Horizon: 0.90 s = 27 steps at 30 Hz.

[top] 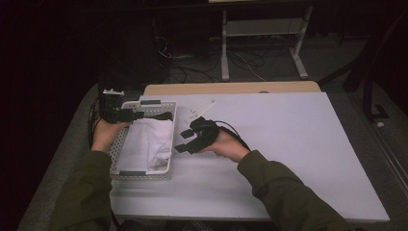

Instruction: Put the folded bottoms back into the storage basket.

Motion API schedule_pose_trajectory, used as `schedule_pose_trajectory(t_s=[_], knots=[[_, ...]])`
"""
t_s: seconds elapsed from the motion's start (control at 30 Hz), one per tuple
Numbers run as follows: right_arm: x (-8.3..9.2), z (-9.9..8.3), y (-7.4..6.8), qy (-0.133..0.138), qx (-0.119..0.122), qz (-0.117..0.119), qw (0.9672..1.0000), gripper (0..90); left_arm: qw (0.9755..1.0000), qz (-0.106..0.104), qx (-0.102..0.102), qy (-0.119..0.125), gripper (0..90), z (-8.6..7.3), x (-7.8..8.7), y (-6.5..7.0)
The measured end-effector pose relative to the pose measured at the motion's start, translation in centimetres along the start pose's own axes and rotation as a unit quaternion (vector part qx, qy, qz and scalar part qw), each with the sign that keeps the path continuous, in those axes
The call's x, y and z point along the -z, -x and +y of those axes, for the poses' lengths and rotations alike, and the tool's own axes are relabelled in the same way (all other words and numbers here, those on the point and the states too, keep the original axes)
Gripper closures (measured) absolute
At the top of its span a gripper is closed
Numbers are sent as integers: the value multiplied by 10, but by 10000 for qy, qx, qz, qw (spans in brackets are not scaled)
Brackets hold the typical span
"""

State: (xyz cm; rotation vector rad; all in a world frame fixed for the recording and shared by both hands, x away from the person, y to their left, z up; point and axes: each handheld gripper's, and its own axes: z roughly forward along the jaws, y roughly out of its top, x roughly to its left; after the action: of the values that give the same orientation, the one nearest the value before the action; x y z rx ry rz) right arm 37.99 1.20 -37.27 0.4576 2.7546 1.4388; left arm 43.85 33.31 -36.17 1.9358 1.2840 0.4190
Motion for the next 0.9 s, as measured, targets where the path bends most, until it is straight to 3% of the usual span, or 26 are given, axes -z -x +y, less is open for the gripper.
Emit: schedule_pose_trajectory(t_s=[0.4, 0.7, 0.9], knots=[[22, -21, 20, 94, -165, -311, 9993, 296, 9969, -721, -43, 307, 250, -12, 8, 29], [42, -36, 30, 200, -254, -524, 9981, 249, 9935, -1033, -329, 336, 178, -14, 6, 61], [55, -44, 35, 265, -352, -634, 9970, 188, 9907, -1174, -473, 501, 130, -14, 9, 79]])
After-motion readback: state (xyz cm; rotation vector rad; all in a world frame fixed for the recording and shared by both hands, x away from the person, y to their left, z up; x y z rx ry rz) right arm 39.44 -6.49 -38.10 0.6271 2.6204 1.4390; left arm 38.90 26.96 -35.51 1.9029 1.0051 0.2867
